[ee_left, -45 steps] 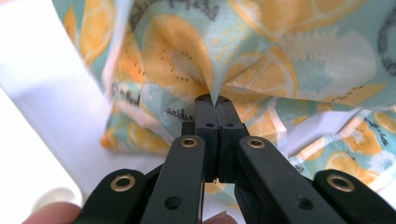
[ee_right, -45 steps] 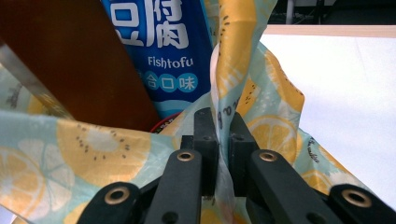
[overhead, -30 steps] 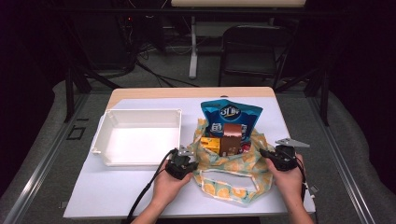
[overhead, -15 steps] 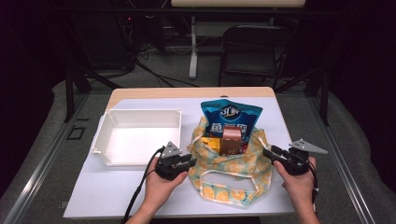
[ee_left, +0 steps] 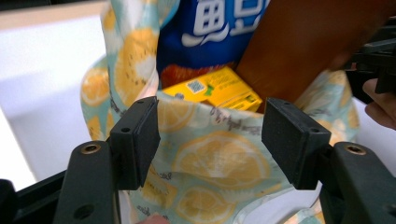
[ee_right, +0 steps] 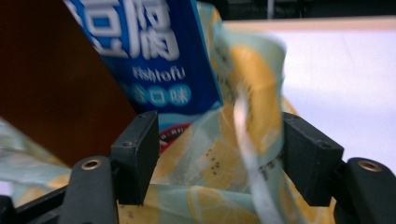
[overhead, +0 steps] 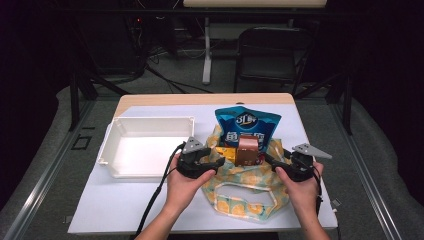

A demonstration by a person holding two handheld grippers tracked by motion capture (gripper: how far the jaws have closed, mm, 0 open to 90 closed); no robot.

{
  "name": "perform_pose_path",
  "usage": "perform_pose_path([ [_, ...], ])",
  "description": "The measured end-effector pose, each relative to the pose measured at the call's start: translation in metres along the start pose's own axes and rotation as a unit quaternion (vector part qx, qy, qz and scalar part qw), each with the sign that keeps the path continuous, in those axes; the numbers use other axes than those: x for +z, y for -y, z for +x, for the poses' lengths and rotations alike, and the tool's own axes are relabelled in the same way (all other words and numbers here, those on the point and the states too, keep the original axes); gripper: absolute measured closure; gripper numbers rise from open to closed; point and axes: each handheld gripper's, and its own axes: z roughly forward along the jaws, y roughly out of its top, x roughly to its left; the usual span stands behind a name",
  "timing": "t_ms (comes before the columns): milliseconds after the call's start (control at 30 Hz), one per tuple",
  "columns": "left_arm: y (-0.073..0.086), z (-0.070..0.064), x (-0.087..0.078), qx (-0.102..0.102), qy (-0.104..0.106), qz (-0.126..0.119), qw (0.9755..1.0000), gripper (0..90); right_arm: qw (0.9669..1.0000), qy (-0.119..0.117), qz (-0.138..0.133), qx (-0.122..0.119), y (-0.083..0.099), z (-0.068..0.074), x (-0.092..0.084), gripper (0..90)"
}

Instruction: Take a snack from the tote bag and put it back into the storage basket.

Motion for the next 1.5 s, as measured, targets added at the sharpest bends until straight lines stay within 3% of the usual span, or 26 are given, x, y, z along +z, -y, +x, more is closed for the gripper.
perform_pose_path([
  [100,0.003,0.001,0.005,-0.002,-0.002,0.009,1.0000,47.8,0.9998,0.002,0.021,0.008,0.005,-0.001,0.006,40.6],
  [133,0.004,0.001,0.005,-0.002,-0.011,0.012,0.9999,57.8,0.9996,-0.004,0.024,0.014,0.006,-0.002,0.008,47.5],
  [167,0.005,0.002,0.004,-0.001,-0.012,0.011,0.9999,65.4,0.9991,-0.024,0.027,0.020,0.007,-0.004,0.008,52.2],
  [200,0.005,0.004,0.002,-0.010,-0.003,0.009,0.9999,70.9,0.9987,-0.034,0.026,0.028,0.008,-0.005,0.008,54.1],
  [300,0.005,0.006,-0.004,0.003,-0.002,0.004,1.0000,85.7,0.9987,-0.027,0.018,0.038,0.007,-0.008,0.004,69.4],
  [333,0.005,0.006,-0.005,0.009,-0.001,0.007,0.9999,90.0,0.9989,-0.023,0.028,0.030,0.006,-0.010,0.002,73.0],
  [433,0.006,0.007,-0.006,0.016,0.002,0.011,0.9998,90.0,0.9991,-0.015,0.023,0.031,0.007,-0.010,-0.001,87.2],
  [467,0.008,0.008,-0.007,0.010,0.005,0.008,0.9999,90.0,0.9991,-0.017,0.023,0.030,0.007,-0.010,-0.001,89.2],
  [567,0.016,0.013,-0.006,-0.007,0.012,0.009,0.9999,90.0,0.9992,-0.010,0.025,0.028,0.007,-0.010,-0.002,90.0],
  [700,0.034,0.021,0.002,-0.041,0.021,0.031,0.9985,90.0,0.9987,0.002,0.031,0.041,0.009,-0.015,-0.002,90.0],
  [900,0.058,0.021,0.029,-0.038,0.015,0.089,0.9952,90.0,0.9971,0.008,0.056,0.051,0.015,-0.019,0.005,90.0],
  [933,0.062,0.021,0.033,-0.037,0.012,0.094,0.9948,90.0,0.9962,0.006,0.073,0.047,0.017,-0.022,0.006,90.0],
  [1000,0.066,0.021,0.038,-0.038,0.012,0.109,0.9932,90.0,0.9946,0.001,0.083,0.062,0.024,-0.023,0.012,90.0],
  [1133,0.065,0.021,0.040,-0.044,0.001,0.119,0.9920,90.0,0.9890,0.015,0.142,0.037,0.040,-0.032,0.026,90.0],
  [1200,0.065,0.019,0.040,-0.037,-0.010,0.117,0.9925,90.0,0.9891,0.001,0.138,0.051,0.042,-0.040,0.026,90.0],
  [1233,0.067,0.018,0.040,-0.035,-0.014,0.110,0.9932,90.0,0.9891,0.007,0.138,0.051,0.041,-0.042,0.026,90.0],
  [1300,0.069,0.019,0.037,-0.038,-0.007,0.106,0.9936,90.0,0.9895,0.007,0.137,0.045,0.041,-0.043,0.025,89.2],
  [1400,0.070,0.019,0.029,-0.041,-0.003,0.086,0.9954,90.0,0.9922,-0.012,0.122,0.025,0.043,-0.040,0.021,75.3],
  [1500,0.064,0.015,0.012,-0.035,0.006,0.047,0.9983,77.8,0.9951,-0.029,0.094,0.009,0.039,-0.037,0.009,64.0],
])
